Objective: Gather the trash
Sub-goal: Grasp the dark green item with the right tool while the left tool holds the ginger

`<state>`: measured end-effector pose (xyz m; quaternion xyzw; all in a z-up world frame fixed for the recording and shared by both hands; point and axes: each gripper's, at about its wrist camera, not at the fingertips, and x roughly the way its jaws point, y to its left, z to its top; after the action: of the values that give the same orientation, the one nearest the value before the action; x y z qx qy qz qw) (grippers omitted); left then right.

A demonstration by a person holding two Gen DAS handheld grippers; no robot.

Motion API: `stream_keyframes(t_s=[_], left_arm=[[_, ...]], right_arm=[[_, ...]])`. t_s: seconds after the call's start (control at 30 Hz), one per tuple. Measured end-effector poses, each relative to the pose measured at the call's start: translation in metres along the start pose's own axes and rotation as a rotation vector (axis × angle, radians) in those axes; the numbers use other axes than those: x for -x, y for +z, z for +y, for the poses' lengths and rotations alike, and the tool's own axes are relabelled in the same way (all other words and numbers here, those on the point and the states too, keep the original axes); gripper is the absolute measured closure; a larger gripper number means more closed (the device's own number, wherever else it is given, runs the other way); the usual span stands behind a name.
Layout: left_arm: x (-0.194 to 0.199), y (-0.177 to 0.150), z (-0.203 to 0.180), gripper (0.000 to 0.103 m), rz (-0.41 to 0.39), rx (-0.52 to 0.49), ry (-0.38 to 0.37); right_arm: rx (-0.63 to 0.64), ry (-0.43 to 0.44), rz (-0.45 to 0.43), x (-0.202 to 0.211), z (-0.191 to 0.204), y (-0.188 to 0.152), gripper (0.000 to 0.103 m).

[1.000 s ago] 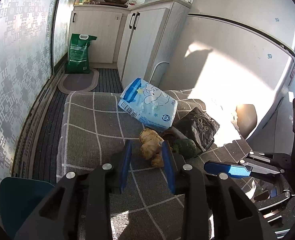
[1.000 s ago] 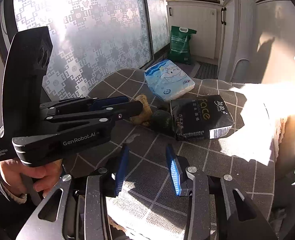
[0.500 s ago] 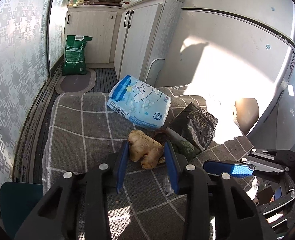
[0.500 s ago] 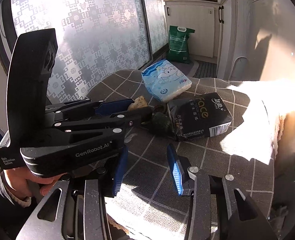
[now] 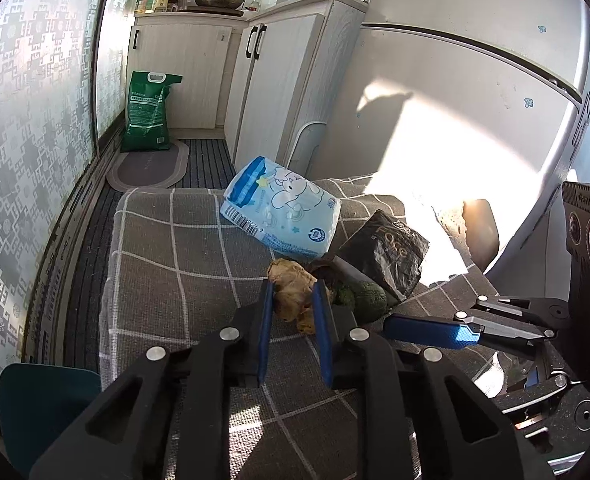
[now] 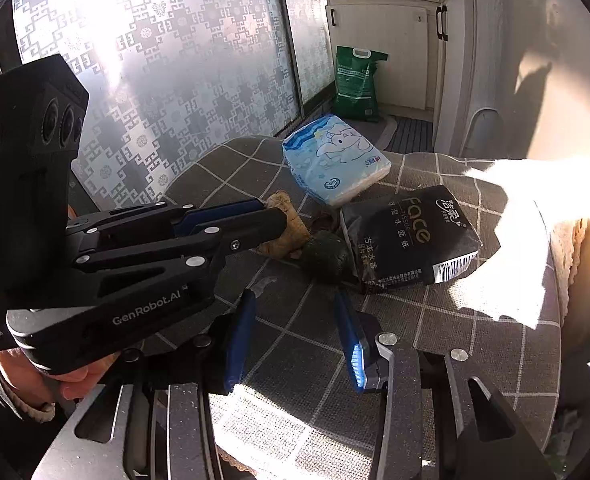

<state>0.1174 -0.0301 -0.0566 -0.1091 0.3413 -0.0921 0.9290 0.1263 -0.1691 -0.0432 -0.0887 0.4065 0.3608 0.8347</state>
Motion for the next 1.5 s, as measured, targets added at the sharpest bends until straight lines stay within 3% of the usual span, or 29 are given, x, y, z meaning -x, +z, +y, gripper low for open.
stream_keyframes(t_s=[0.07, 0.17, 0.23, 0.3, 0.33, 0.5, 0.77, 1.13, 1.5], left_arm=[[-0.002, 0.001, 0.007, 0.075, 0.015, 0.04, -0.021], [-0.002, 0.002, 0.007, 0.073, 0.017, 0.043, -0.025], [-0.004, 0.002, 0.001, 0.065, 0.027, 0.017, -0.032], [-0.006, 0.0, -0.01, 0.047, 0.031, -0.029, -0.038], [-0.008, -0.001, -0.013, 0.046, 0.034, -0.035, -0.036], [-0.012, 0.0, -0.013, 0.054, 0.047, -0.038, 0.008], [-0.012, 0.0, -0.014, 0.059, 0.038, -0.054, 0.013], [0.006, 0.002, -0.001, 0.059, -0.006, -0.013, 0.011], [0.033, 0.0, 0.019, 0.059, -0.047, 0.004, 0.012]], right_arm=[[0.0, -0.001, 0.0, 0.0, 0.0, 0.0, 0.062], [0.0, 0.0, 0.001, 0.0, 0.0, 0.001, 0.062], [-0.001, -0.001, 0.001, 0.0, 0.0, 0.001, 0.062], [0.004, -0.006, 0.002, 0.0, 0.001, 0.002, 0.062], [0.016, -0.022, 0.006, -0.001, 0.002, 0.001, 0.061], [0.032, -0.03, 0.009, 0.001, 0.003, 0.001, 0.061], [0.05, -0.047, 0.018, 0.001, 0.005, 0.0, 0.06], [0.041, -0.056, 0.009, -0.002, 0.008, 0.004, 0.06], [0.032, -0.137, -0.008, -0.014, 0.006, 0.014, 0.06]])
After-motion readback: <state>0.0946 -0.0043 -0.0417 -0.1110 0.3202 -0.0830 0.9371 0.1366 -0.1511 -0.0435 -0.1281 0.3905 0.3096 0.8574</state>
